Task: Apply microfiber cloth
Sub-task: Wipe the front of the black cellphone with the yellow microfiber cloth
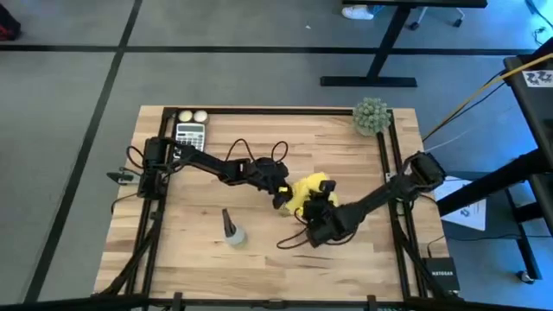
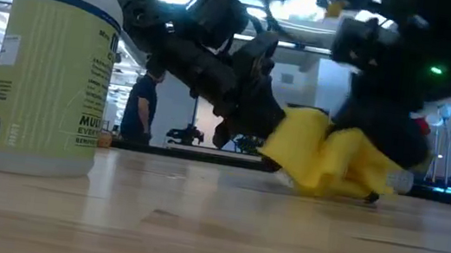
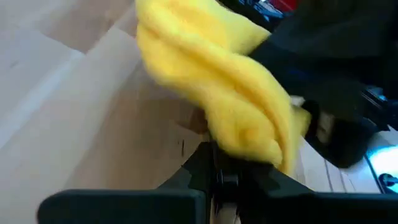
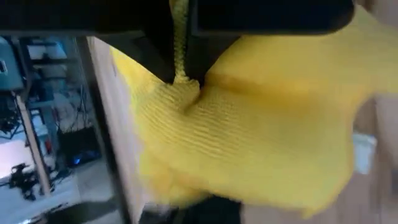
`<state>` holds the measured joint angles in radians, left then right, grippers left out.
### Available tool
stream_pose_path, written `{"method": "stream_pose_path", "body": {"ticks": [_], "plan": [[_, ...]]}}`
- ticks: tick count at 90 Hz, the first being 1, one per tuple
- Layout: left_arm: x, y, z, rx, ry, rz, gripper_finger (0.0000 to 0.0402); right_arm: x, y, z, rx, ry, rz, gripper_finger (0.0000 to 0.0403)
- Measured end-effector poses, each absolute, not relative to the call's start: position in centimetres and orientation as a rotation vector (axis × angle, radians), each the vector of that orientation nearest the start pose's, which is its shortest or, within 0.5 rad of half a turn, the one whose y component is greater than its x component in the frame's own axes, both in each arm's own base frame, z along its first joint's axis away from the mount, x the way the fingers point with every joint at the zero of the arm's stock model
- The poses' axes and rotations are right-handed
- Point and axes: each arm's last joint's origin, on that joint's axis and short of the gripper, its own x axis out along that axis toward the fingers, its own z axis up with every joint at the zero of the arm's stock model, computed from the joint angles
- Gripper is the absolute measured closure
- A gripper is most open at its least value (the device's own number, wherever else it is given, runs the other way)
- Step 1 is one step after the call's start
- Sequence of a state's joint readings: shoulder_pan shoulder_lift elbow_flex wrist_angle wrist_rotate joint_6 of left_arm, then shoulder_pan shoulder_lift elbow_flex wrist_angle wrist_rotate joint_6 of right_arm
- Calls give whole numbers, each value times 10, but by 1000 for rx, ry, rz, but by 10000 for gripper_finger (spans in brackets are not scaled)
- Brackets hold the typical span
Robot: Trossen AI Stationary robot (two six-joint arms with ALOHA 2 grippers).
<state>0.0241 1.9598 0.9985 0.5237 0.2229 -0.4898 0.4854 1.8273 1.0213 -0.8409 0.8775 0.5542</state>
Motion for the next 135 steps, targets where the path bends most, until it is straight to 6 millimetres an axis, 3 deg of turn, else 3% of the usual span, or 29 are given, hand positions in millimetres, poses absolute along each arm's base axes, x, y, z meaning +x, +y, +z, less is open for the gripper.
{"method": "stream_pose_path", "body": {"ticks": [23,41,51,63,71,78,93,104,120,135], "plan": [[398,-2,149,-524,452,-198,381,212,127,129,-555,1354,-703,402],[397,0,145,-524,471,-163,381,187,151,153,-615,1424,-757,402],[398,2,147,-524,455,-153,381,190,168,176,-663,1300,-751,402],[397,1,146,-527,466,-152,381,211,185,198,-648,976,-701,402],[398,2,146,-536,458,-146,381,228,191,203,-623,736,-692,402],[398,2,146,-541,460,-137,381,245,191,199,-622,644,-690,402],[398,1,147,-541,451,-148,381,275,167,169,-580,796,-632,402],[398,0,144,-542,459,-143,381,282,146,149,-526,890,-620,402],[398,1,143,-541,458,-118,381,265,133,143,-483,1065,-665,402],[398,1,144,-536,452,-146,381,232,140,144,-512,1275,-694,402]]}}
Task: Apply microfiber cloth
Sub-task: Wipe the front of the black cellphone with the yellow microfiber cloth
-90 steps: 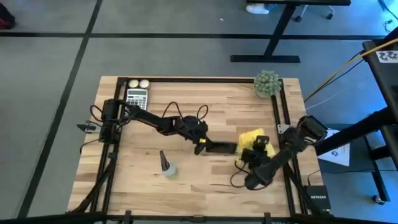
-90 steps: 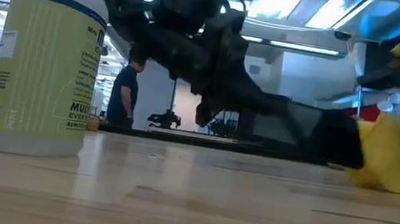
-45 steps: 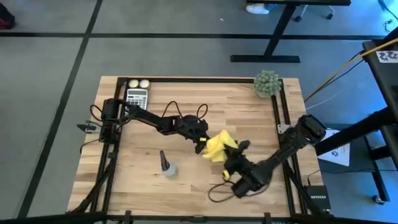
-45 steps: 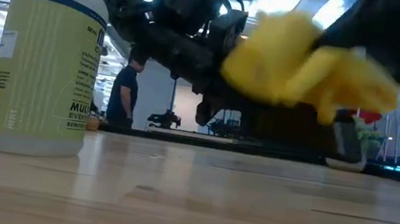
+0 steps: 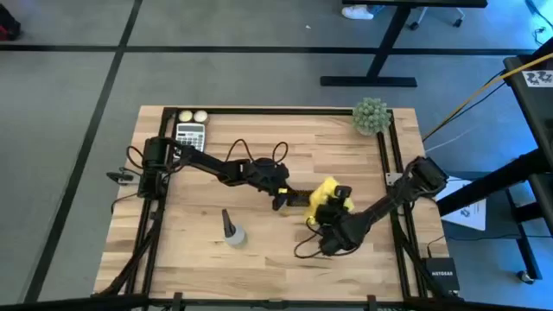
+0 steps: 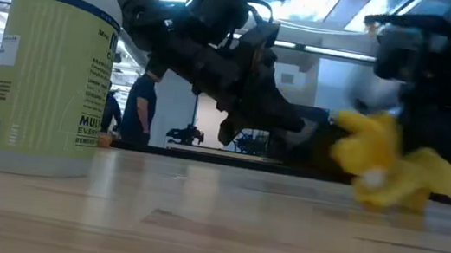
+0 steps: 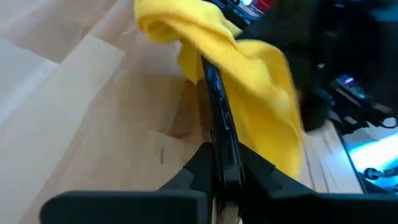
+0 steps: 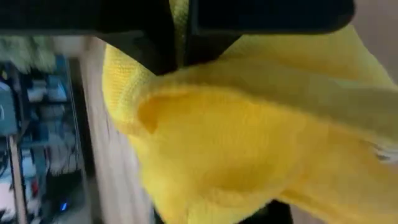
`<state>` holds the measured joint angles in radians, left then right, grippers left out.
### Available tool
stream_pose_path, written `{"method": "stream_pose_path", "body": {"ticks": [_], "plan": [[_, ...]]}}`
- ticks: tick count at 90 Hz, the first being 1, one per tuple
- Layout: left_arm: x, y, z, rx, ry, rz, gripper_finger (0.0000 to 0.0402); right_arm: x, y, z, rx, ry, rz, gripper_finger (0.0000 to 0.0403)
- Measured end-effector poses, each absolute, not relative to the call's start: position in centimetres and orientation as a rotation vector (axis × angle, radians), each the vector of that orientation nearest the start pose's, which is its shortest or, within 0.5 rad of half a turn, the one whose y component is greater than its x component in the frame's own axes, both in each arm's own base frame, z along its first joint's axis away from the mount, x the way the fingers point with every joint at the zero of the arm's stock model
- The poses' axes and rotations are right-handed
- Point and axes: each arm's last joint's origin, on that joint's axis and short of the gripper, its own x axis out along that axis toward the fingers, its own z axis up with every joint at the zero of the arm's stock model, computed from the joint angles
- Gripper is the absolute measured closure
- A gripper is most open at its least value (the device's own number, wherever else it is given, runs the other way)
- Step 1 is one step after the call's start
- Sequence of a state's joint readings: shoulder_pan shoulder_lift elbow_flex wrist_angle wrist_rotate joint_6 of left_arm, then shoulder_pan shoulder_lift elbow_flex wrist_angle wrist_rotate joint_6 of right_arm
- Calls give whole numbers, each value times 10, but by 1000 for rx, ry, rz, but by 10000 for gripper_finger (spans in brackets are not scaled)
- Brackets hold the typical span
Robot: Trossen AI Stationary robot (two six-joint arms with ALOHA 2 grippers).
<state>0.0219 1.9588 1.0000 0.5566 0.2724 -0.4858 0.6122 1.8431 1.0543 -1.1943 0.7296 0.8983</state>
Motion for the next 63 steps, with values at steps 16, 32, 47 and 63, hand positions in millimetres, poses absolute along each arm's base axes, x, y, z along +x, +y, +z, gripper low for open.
{"method": "stream_pose_path", "body": {"ticks": [16,32,47,63], "plan": [[399,-4,151,-510,429,-211,381,191,155,161,-500,1351,-819,402],[399,-8,149,-402,414,-141,381,159,180,190,-271,1128,-730,402],[402,-23,153,-133,383,-111,381,136,195,211,-116,840,-612,402],[404,-47,155,250,377,-121,381,119,206,215,-64,734,-555,402]]}}
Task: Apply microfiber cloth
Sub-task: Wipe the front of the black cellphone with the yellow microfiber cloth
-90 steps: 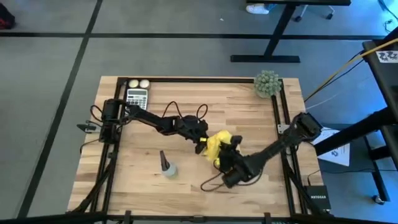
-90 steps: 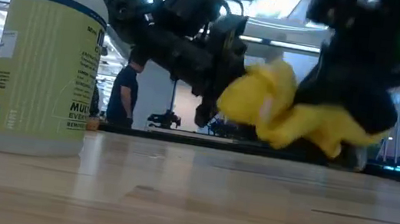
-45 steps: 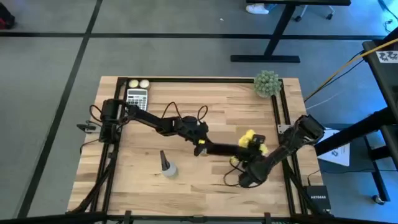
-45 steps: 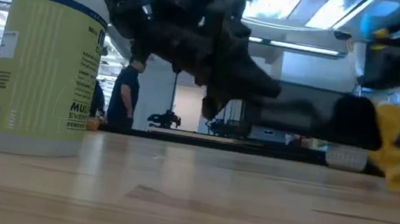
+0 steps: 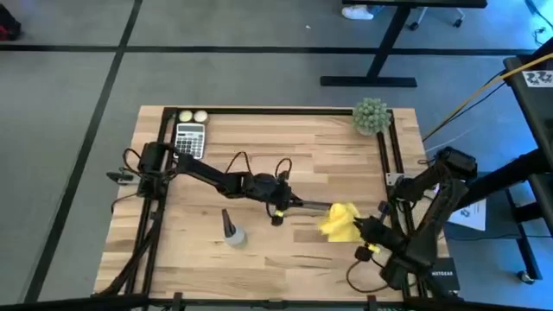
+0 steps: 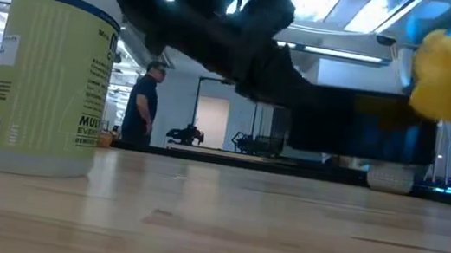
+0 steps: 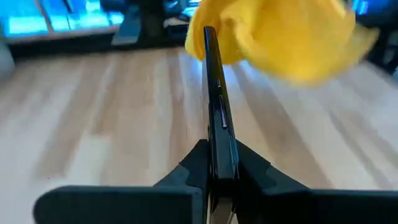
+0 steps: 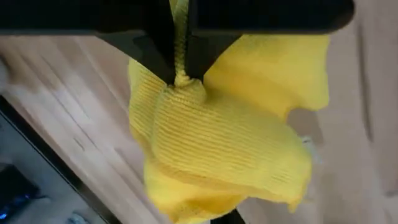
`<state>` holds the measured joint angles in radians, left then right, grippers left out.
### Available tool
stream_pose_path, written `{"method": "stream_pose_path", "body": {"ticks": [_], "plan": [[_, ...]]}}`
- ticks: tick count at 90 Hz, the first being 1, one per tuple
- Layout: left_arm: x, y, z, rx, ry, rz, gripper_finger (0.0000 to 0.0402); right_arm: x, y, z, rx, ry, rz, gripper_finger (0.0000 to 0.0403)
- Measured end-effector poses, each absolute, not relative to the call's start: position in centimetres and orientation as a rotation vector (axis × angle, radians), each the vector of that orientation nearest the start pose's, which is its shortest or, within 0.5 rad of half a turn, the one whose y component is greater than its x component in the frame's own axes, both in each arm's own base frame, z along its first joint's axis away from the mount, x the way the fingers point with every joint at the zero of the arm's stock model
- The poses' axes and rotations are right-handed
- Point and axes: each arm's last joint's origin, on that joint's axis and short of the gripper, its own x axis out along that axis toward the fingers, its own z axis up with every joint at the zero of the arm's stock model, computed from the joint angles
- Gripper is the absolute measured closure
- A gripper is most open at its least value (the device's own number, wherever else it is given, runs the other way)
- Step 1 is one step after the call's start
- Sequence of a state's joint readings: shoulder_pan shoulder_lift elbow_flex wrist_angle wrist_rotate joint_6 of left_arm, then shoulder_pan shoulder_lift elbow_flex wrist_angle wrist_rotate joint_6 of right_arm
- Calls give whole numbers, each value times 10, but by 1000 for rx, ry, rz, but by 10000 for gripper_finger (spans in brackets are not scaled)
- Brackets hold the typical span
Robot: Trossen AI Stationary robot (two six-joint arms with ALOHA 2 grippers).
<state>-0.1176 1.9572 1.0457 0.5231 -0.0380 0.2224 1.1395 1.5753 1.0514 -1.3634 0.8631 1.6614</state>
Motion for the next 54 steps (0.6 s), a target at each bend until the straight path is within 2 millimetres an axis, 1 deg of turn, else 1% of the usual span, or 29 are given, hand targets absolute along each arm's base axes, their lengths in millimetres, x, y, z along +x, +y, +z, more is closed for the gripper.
{"method": "stream_pose_path", "body": {"ticks": [8,13,26,31,41,48,54], "plan": [[401,-56,150,400,419,-108,381,109,209,212,-9,708,-548,402],[400,-60,149,459,430,-97,381,102,210,208,38,691,-551,402],[398,-66,147,524,459,-77,381,88,206,185,180,724,-589,402],[398,-67,147,530,466,-69,381,84,205,175,219,795,-609,402],[398,-67,148,511,456,-59,381,81,203,161,304,948,-663,402],[398,-67,147,509,459,-59,381,82,202,158,350,1057,-729,394],[398,-67,148,508,455,-58,381,83,202,159,367,1155,-764,375]]}}
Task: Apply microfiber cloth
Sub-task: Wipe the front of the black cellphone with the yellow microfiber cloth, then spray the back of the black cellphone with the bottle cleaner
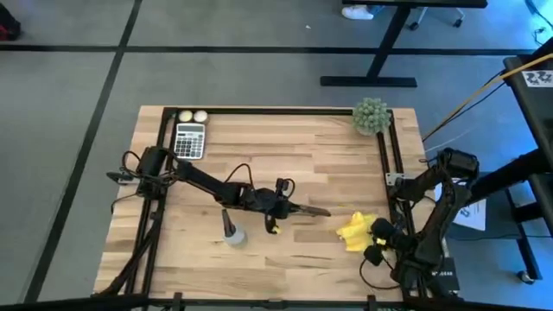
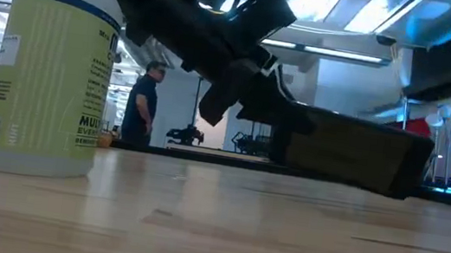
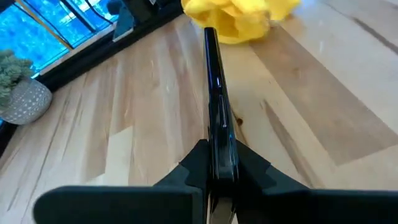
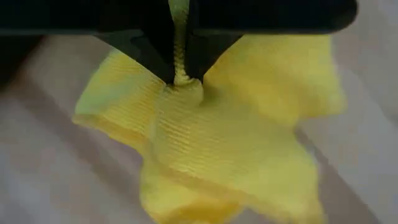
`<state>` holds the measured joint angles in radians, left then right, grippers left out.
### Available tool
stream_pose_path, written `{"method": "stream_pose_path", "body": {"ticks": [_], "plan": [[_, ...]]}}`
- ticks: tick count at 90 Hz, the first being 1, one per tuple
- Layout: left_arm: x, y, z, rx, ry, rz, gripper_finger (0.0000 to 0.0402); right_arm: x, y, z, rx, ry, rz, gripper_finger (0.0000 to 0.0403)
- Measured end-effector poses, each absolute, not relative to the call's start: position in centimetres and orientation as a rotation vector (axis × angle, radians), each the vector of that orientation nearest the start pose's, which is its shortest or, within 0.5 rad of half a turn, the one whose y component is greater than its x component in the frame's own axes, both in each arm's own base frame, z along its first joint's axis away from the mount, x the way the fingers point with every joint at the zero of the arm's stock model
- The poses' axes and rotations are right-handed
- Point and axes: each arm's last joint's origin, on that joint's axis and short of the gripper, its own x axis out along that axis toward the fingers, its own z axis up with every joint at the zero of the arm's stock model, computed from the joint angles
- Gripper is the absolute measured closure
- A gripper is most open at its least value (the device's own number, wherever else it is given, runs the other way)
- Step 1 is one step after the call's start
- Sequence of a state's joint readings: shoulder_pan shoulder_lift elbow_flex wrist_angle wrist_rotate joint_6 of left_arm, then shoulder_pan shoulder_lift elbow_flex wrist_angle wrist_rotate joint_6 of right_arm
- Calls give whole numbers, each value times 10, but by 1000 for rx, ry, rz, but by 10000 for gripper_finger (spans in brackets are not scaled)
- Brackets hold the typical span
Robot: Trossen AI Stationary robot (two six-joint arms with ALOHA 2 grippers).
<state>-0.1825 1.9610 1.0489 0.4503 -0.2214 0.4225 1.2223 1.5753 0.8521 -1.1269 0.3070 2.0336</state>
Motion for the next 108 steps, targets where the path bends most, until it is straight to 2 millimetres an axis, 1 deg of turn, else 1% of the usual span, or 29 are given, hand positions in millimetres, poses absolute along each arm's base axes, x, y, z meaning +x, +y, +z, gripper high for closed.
{"method": "stream_pose_path", "body": {"ticks": [13,22,29,35,40,44,49,55,59,66,74,79,92,108], "plan": [[399,-67,149,503,447,-56,381,90,213,173,365,1301,-717,304],[399,-67,149,499,445,-53,381,95,223,191,350,1350,-644,251],[398,-67,150,489,443,-51,381,99,232,209,335,1360,-569,215],[398,-67,152,477,435,-47,381,102,237,225,312,1330,-525,192],[398,-67,155,476,428,-45,381,104,237,237,287,1266,-521,179],[398,-67,158,474,418,-43,381,106,236,244,267,1173,-517,171],[398,-67,160,470,401,-40,381,110,234,248,224,1012,-508,165],[399,-68,163,452,372,-48,381,115,230,246,156,825,-494,163],[400,-69,165,433,350,-76,381,119,226,241,105,740,-502,162],[403,-73,172,390,303,-109,380,127,215,227,54,679,-542,162],[406,-77,180,350,244,-143,380,136,205,210,53,609,-572,162],[407,-80,184,330,212,-171,380,140,203,202,46,561,-564,162],[410,-83,192,300,170,-215,380,151,204,191,33,558,-520,162],[412,-83,196,288,156,-234,380,164,210,191,9,557,-454,162]]}}
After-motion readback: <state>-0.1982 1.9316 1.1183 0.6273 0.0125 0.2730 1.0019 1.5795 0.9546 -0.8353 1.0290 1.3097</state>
